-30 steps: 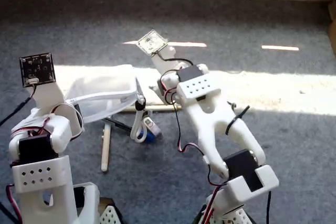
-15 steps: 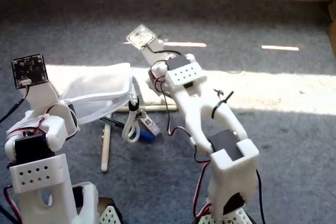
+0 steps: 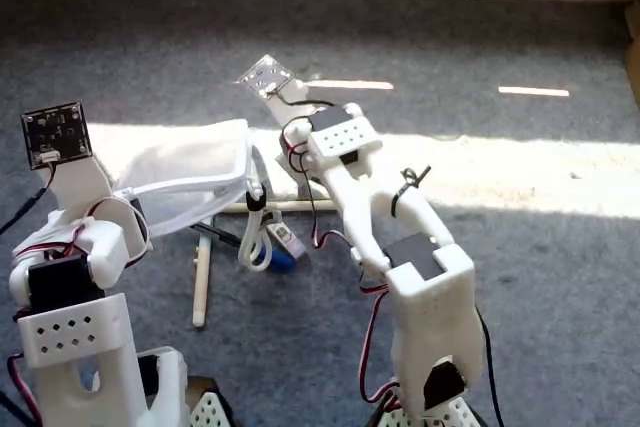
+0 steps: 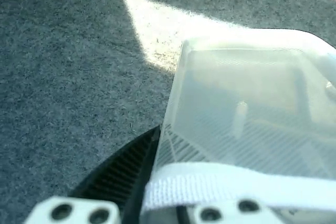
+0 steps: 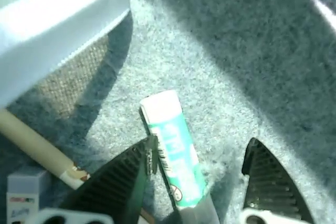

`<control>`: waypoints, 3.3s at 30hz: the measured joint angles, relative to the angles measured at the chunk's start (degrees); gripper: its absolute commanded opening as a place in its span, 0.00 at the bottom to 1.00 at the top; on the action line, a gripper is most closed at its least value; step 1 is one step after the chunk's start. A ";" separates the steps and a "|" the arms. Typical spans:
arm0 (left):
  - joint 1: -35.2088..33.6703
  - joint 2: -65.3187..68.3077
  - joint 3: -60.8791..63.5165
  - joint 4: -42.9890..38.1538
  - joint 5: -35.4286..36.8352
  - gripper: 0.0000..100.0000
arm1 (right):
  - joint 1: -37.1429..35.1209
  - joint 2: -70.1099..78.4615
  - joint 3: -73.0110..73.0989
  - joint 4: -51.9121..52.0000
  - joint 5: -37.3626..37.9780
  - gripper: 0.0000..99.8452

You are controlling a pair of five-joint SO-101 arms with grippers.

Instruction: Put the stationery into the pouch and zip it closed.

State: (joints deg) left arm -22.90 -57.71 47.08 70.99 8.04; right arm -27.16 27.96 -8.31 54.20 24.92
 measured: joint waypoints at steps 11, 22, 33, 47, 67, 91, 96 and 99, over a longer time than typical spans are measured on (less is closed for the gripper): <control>0.00 0.00 0.00 0.00 0.00 0.01 | 0.00 0.00 0.00 -2.64 0.00 0.25; 0.18 0.00 0.00 0.00 0.00 0.01 | -0.35 4.22 0.09 -3.16 0.00 0.16; 0.18 0.00 0.18 0.00 0.00 0.01 | -0.26 4.66 -0.18 0.88 0.09 0.15; 0.18 0.00 0.18 0.00 0.00 0.01 | 0.18 4.48 -0.35 4.22 0.09 0.00; 0.18 0.00 2.64 -2.64 0.00 0.01 | 7.30 -4.48 0.09 14.59 -9.93 0.00; 1.76 0.00 2.64 -2.64 -2.02 0.01 | 7.03 -26.29 21.45 12.40 -18.20 0.00; 1.93 0.00 2.64 -2.64 -2.11 0.01 | 5.36 -33.05 23.91 12.40 -22.77 0.00; 1.93 0.00 2.64 -2.64 -2.20 0.01 | 4.40 -36.66 24.09 12.40 -26.64 0.00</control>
State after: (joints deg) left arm -20.97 -57.71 49.71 68.35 5.85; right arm -22.77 -8.70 15.78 66.59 -1.71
